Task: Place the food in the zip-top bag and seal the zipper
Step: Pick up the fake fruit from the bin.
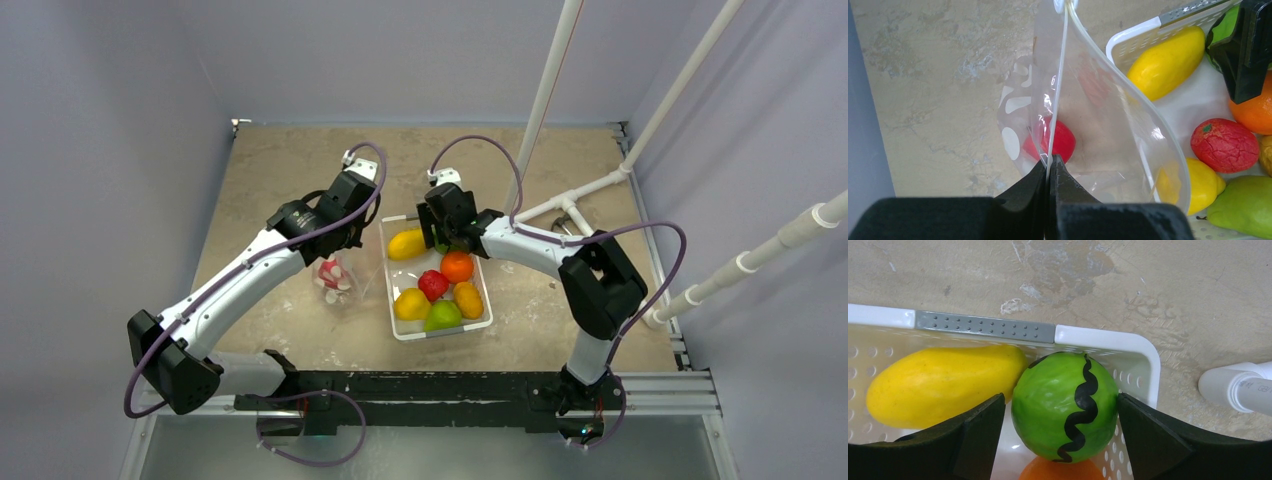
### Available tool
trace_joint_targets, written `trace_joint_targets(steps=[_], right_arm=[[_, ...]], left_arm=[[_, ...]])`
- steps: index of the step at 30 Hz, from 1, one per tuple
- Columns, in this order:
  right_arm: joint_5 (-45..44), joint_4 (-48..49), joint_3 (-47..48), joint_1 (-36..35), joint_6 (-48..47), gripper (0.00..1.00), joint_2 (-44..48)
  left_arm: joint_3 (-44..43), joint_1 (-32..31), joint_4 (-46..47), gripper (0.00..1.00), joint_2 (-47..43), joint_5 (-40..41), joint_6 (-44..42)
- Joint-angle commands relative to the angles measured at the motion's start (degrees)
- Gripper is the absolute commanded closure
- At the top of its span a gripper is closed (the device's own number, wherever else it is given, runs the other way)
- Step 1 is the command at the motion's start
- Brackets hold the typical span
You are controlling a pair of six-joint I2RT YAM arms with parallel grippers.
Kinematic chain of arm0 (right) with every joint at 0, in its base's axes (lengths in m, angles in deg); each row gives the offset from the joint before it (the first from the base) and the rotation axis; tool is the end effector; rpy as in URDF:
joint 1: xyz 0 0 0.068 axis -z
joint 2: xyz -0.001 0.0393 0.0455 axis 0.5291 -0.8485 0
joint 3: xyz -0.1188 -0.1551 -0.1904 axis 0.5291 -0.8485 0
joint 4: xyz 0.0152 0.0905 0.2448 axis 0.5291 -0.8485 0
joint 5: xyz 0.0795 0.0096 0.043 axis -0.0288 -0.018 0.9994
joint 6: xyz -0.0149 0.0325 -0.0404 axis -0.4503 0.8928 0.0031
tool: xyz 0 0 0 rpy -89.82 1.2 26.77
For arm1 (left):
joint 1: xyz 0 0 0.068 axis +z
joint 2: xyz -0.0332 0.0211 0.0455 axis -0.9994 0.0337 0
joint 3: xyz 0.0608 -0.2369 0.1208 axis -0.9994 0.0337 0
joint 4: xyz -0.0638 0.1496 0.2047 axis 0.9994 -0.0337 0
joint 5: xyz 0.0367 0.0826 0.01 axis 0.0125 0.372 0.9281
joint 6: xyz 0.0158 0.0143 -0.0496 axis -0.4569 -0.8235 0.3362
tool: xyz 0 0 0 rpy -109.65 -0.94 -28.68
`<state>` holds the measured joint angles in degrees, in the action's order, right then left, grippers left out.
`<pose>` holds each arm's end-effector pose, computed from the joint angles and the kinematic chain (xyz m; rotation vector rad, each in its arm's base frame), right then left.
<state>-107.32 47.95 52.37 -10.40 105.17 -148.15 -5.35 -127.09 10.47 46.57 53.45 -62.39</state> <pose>0.2949 0.2504 0.2099 -0.2962 2.2779 0.0752 0.2096 -0.1482 0.3400 0.2153 2.3414 0.1286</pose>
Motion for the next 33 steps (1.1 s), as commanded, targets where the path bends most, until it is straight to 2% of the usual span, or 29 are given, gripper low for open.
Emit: trace_joint_targets(steps=[1, 5, 11, 20, 33], right_arm=[[-1.56, -0.01, 1.6, 0.2, -0.29, 0.3, 0.03], [-1.32, -0.22, 1.96, 0.24, -0.2, 0.51, 0.82], [-0.52, -0.95, 2.74, 0.21, 0.46, 0.63, 4.13], [3.39, -3.0, 5.95, 0.25, 0.59, 0.66, 10.65], [17.41, 0.59, 6.55, 0.08, 0.59, 0.67, 20.34]], left_arm=[[-0.22, -0.09, 1.78, 1.0, -1.78, 0.29, -0.58], [0.08, -0.09, 1.72, 1.0, -2.04, 0.34, -0.53], [0.28, -0.11, 1.71, 1.0, -2.26, 0.18, -0.39], [0.22, -0.09, 1.48, 1.0, -1.96, 0.23, -0.26], [0.03, -0.09, 1.58, 1.0, -1.87, 0.6, 0.06]])
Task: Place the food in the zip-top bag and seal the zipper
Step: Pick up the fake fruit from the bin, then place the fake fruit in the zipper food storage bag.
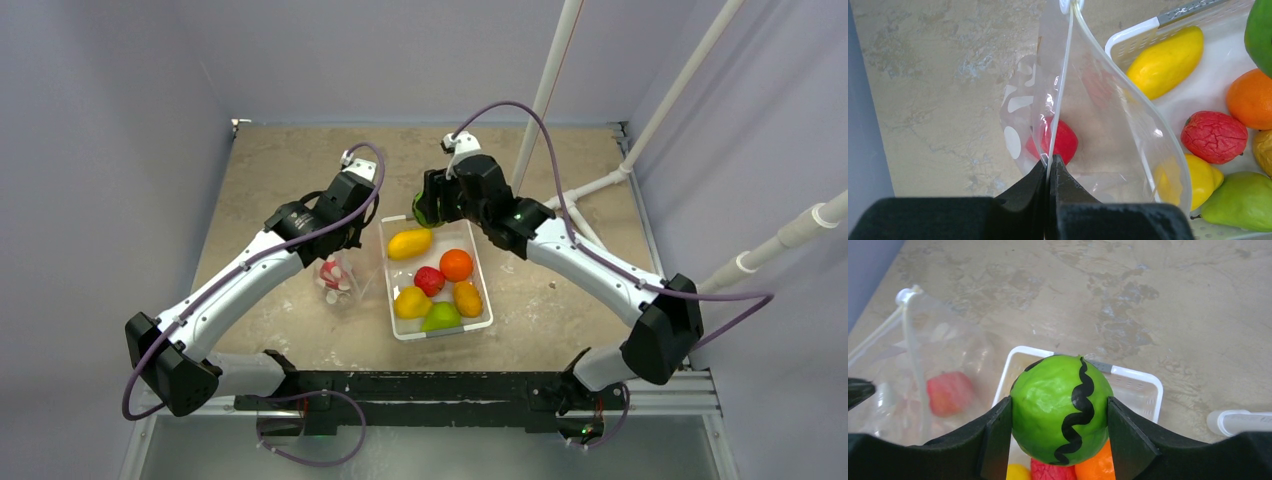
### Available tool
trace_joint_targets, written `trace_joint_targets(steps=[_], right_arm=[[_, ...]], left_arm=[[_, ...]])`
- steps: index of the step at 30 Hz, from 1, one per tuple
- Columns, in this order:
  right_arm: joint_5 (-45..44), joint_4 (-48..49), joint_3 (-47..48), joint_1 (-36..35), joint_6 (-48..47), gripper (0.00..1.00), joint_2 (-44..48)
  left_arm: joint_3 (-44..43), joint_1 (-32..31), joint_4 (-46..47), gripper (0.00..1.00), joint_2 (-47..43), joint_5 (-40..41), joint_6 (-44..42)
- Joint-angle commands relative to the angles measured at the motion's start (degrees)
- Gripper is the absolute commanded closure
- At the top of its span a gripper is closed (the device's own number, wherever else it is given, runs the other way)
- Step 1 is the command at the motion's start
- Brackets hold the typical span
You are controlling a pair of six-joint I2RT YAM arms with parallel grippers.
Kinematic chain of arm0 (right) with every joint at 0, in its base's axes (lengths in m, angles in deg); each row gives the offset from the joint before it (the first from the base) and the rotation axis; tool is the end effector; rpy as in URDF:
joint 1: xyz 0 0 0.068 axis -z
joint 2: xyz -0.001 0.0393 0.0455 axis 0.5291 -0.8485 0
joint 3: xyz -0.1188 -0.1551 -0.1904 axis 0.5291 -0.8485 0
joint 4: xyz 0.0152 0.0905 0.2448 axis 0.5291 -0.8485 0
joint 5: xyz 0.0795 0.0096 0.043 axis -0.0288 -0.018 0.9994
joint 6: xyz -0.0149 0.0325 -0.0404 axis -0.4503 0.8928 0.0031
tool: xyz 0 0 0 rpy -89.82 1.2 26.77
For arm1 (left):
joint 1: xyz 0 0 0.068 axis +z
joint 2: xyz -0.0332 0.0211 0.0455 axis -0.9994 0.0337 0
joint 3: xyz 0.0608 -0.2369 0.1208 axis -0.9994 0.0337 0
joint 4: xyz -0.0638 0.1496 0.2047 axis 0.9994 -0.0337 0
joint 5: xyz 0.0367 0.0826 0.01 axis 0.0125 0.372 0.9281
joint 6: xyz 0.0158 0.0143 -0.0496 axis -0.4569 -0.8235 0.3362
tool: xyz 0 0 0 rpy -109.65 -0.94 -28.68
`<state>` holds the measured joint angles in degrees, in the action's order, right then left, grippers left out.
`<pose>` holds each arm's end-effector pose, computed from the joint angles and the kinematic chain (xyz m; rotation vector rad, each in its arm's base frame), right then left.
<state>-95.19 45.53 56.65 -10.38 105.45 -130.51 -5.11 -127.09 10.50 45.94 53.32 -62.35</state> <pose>0.2584 0.2267 0.3374 -0.3093 2.0343 0.4851 0.2076 -0.1466 0.3413 0.2126 2.3368 0.1209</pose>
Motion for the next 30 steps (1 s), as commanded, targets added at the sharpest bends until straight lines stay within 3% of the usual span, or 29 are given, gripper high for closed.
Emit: trace_joint_targets(steps=[1, 14, 30], right_arm=[[6.37, 3.29, 2.18, 0.06, 0.23, 0.67, 3.28], [18.96, 9.31, -0.54, 0.13, -1.46, 0.67, 8.93], [27.11, 12.47, 1.17, -2.79, -2.52, 0.68, 4.2]], left_arm=[[-0.18, -0.09, 1.51, 1.0, -1.27, 0.73, 0.0], [-0.4, -0.09, 1.99, 1.0, -0.55, 0.07, -0.04], [-2.35, -0.09, 1.67, 1.0, 0.22, -0.98, 0.33]])
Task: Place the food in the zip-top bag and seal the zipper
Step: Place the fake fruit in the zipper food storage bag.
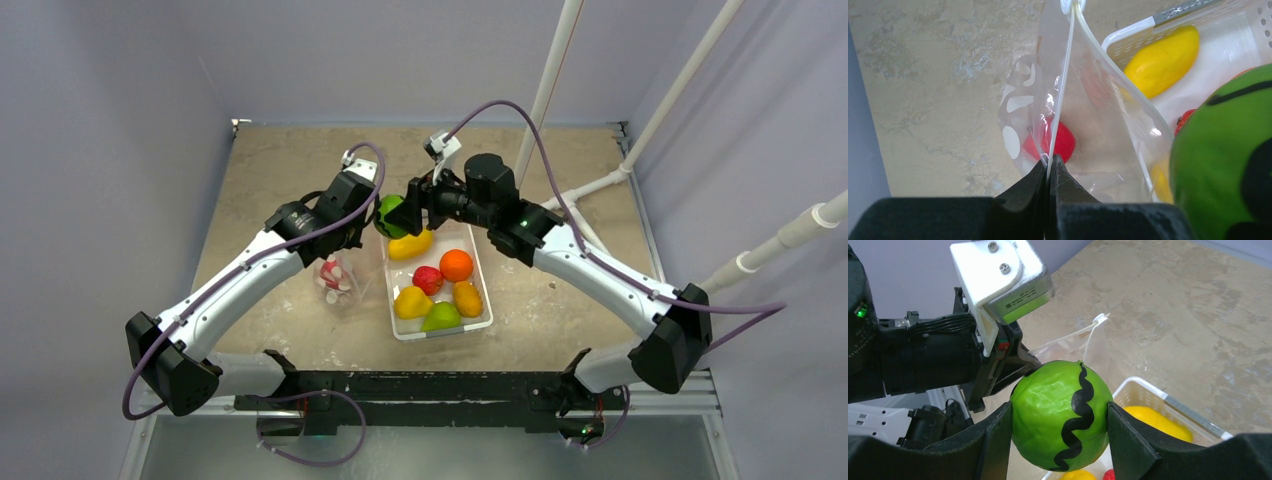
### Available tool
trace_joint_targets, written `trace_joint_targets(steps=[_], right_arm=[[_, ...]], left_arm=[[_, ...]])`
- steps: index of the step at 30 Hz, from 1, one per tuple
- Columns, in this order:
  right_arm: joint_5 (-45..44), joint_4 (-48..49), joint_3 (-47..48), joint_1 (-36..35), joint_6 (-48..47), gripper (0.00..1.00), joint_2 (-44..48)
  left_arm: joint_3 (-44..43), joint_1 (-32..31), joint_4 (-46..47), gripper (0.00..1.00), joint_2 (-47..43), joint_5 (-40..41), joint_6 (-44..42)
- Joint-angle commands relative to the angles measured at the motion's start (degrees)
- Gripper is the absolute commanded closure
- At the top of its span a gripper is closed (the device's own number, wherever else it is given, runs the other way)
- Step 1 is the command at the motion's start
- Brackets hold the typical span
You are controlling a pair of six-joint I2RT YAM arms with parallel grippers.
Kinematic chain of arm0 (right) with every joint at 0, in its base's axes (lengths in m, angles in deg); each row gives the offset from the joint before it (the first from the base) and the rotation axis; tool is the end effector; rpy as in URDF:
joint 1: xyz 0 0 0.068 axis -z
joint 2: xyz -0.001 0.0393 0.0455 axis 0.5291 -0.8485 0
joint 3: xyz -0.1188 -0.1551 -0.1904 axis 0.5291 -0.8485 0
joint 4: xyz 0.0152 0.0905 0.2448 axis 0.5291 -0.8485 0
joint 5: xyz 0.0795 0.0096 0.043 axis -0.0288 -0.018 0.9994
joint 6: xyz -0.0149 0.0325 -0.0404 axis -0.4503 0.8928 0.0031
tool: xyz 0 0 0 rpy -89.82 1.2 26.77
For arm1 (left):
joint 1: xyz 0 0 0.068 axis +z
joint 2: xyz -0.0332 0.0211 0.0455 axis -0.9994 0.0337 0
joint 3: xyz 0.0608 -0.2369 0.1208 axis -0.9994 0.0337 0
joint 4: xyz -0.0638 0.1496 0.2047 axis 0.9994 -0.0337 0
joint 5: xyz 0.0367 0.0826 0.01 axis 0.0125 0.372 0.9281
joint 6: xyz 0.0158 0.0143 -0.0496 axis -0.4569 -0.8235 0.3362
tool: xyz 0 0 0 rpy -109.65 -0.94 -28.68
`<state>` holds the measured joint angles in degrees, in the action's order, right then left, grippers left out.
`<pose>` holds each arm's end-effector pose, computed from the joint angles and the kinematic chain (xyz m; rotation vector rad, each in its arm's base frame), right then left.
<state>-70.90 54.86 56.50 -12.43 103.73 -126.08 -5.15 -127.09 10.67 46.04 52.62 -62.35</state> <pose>0.2300 0.2371 0.3779 -0.6276 1.7904 0.9665 0.2079 -0.1474 0.3411 0.2175 2.3405 0.1066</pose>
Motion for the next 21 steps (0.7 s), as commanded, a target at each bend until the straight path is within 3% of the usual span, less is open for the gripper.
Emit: trace_joint_targets(steps=[1, 12, 21], right_arm=[[3.04, 3.31, 1.36, -0.85, -0.7, 0.68, -0.5], [4.81, 5.06, 2.03, -3.95, 0.14, 0.68, -4.05], [1.35, 4.34, 2.41, -4.75, 1.18, 0.65, -7.54]], left_arm=[[-2.19, -0.09, 1.53, 1.0, 0.16, -0.4, 0.35], [-2.3, -0.09, 1.47, 1.0, 0.31, -0.05, 0.43], [-2.93, -0.09, 1.06, 1.0, -0.28, -0.07, 0.18]])
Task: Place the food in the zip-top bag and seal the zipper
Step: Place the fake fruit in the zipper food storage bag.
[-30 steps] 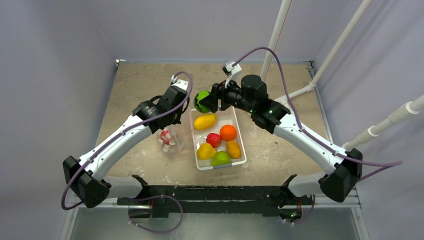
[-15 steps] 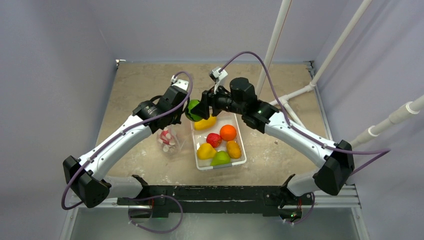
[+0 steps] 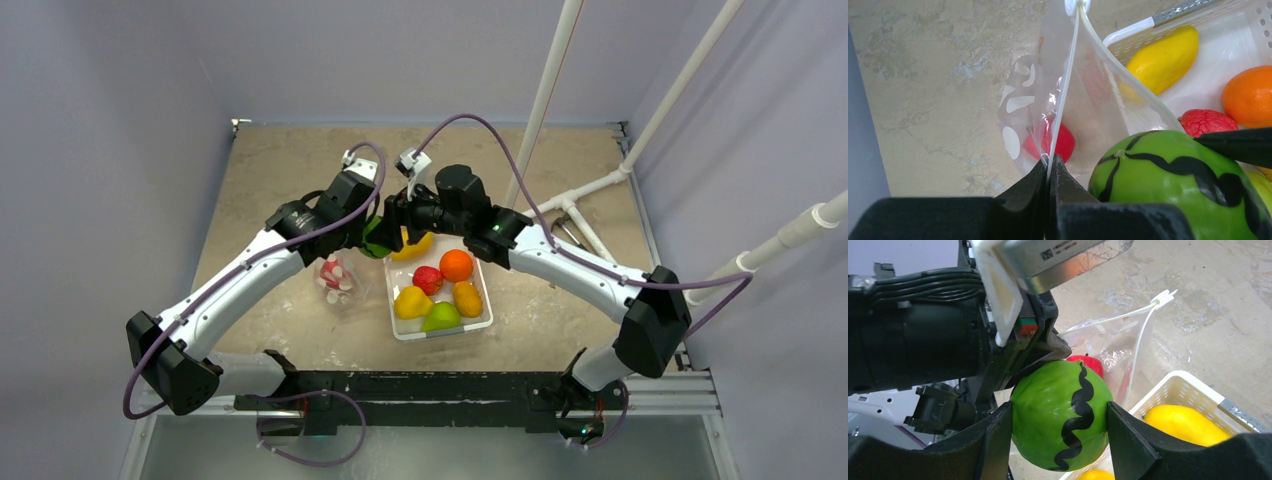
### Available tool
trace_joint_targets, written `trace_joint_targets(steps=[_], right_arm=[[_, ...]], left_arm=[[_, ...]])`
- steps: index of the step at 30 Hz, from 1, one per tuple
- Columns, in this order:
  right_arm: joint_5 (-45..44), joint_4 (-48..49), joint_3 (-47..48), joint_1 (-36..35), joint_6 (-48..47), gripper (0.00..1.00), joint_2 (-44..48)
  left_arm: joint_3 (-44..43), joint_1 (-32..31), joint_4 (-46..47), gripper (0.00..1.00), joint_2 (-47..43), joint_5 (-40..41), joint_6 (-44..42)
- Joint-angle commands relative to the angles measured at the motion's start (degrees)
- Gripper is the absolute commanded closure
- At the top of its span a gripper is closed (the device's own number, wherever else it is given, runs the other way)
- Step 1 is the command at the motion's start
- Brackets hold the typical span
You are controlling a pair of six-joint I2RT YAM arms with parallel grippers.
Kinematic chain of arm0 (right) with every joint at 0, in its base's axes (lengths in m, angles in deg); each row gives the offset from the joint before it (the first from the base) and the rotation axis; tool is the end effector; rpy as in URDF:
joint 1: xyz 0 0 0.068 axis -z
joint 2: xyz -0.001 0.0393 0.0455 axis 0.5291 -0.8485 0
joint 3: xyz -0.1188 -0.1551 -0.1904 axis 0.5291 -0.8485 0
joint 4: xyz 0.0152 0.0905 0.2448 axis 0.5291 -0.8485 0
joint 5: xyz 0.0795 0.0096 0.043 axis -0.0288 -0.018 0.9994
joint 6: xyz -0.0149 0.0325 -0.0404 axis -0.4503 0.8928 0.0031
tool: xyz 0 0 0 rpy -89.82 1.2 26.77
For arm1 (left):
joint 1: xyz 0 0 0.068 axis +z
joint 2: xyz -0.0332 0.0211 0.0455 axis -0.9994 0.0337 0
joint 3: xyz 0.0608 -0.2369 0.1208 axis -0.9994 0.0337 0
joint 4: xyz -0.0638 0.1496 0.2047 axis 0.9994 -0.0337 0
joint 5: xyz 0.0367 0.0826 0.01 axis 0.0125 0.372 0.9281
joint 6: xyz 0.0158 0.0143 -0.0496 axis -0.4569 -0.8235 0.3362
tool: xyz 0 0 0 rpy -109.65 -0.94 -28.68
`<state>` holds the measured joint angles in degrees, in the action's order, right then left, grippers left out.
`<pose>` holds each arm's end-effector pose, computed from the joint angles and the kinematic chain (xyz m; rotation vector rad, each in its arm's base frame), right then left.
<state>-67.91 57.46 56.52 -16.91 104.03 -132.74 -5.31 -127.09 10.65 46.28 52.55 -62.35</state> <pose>0.2290 0.2778 0.3450 -0.7512 1.8464 1.0484 0.2087 -0.1481 0.3410 0.2188 2.3423 0.1065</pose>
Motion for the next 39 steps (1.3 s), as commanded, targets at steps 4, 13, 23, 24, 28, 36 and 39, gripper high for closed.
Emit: trace_joint_targets(steps=[4, 13, 23, 24, 28, 36, 39], right_arm=[[-4.46, 0.35, 2.49, -0.51, 1.29, 0.54, -2.61], [-7.06, 0.08, 2.78, -0.8, 1.21, 0.11, -2.88], [-11.13, -1.92, 3.51, -0.78, 2.22, 0.01, 0.98], [-12.14, -2.1, 3.34, -0.75, 2.33, 0.01, 1.54], [-15.79, -3.79, 2.79, -0.71, 2.51, 0.01, 3.17], [-21.61, -6.4, -0.93, -0.04, 3.67, 0.01, 7.09], [-24.3, -7.67, -2.71, 0.55, 4.9, 0.01, 7.95]], left_arm=[[-3.21, -0.09, 0.76, 1.0, -0.77, -0.32, 0.19], [-3.34, -0.09, 0.56, 1.0, -0.69, -0.66, 0.22], [-3.52, -0.09, 0.6, 1.0, -0.39, -0.62, 0.18], [-3.53, -0.09, 0.61, 1.0, -0.39, -0.49, 0.2], [-3.49, -0.09, 0.62, 1.0, -0.3, -0.26, 0.11], [-3.1, -0.09, 0.7, 1.0, -0.5, 0.26, 0.0], [-2.78, -0.09, 1.01, 1.0, -0.5, -0.2, -0.01]])
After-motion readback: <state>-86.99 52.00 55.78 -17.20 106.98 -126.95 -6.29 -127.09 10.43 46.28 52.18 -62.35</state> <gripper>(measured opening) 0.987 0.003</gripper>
